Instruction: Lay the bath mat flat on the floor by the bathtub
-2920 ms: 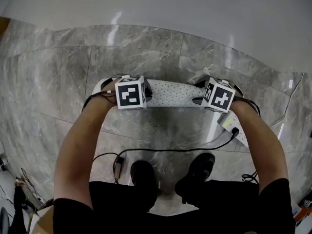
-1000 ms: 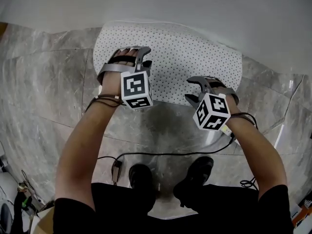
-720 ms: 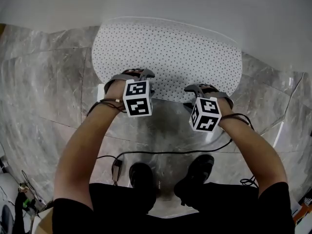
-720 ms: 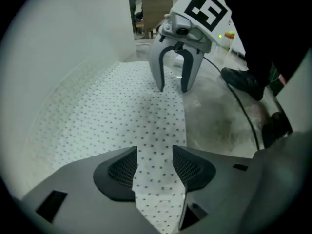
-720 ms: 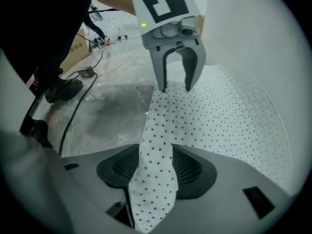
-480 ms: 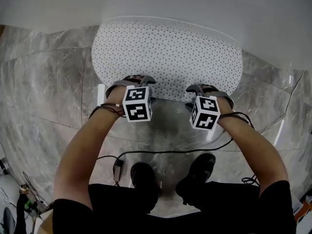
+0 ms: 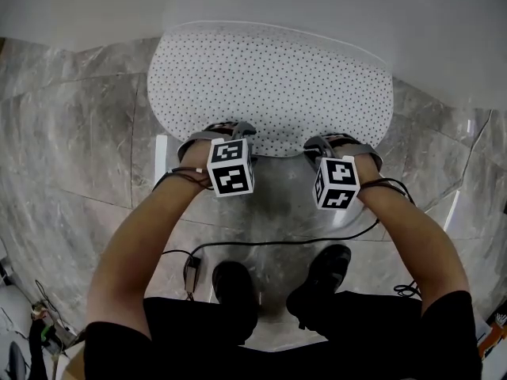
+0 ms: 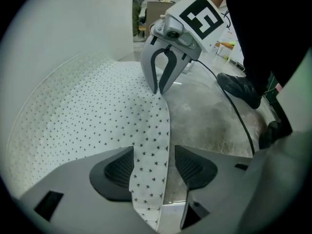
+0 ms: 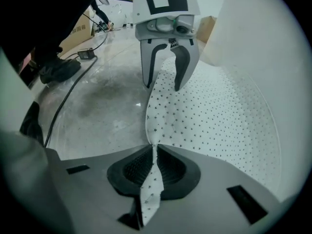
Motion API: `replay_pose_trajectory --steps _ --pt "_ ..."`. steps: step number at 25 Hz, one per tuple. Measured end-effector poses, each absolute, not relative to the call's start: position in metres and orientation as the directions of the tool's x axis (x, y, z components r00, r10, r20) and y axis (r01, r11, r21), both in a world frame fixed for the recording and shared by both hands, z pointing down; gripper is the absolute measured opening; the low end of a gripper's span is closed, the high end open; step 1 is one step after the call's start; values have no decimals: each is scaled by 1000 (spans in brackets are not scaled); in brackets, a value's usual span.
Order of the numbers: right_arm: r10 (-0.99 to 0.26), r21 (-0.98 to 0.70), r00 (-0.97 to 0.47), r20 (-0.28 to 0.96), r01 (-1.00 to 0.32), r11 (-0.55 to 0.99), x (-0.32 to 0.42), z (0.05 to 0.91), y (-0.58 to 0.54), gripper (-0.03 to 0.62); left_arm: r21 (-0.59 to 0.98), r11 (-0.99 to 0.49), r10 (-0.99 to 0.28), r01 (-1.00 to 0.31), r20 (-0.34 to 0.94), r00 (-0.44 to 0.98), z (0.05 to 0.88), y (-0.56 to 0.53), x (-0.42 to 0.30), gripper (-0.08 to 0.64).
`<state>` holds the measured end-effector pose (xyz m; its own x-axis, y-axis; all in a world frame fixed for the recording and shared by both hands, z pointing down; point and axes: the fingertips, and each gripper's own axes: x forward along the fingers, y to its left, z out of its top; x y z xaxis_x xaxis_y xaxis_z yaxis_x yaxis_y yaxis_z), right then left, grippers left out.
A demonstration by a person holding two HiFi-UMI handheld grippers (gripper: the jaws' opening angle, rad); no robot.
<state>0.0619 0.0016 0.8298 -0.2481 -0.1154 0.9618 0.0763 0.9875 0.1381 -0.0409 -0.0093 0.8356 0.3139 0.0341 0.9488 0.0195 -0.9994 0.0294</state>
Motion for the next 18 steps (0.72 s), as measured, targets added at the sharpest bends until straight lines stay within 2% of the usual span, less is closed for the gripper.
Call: replay_pose_trajectory --steps 5,8,11,12,13,14,18 --pt "-74 50 -305 949 -85 995 58 813 -10 38 -42 -999 -30 31 943 330 829 -9 -27 259" --pt "-62 -49 -395 917 -264 963 58 793 -30 38 -67 -997 -47 47 940 337 827 -3 -18 259" --pt "-46 -157 -472 880 -381 911 59 777 -46 38 -167 -985 -143 52 942 303 824 -13 -17 256" --pt "-34 -172 -480 877 -380 909 59 775 -46 38 -211 -976 -187 52 939 289 822 -21 -19 200" --pt "-19 -176 -477 879 -361 916 59 775 -44 38 -240 -970 -218 49 935 278 820 -28 -21 88" --pt "-1 -174 -466 885 -333 927 59 776 -38 38 -242 -969 -223 38 936 274 819 -32 -23 18" --pt "81 -197 -422 903 -239 951 56 790 -9 38 -138 -989 -123 46 960 252 827 -22 -28 14"
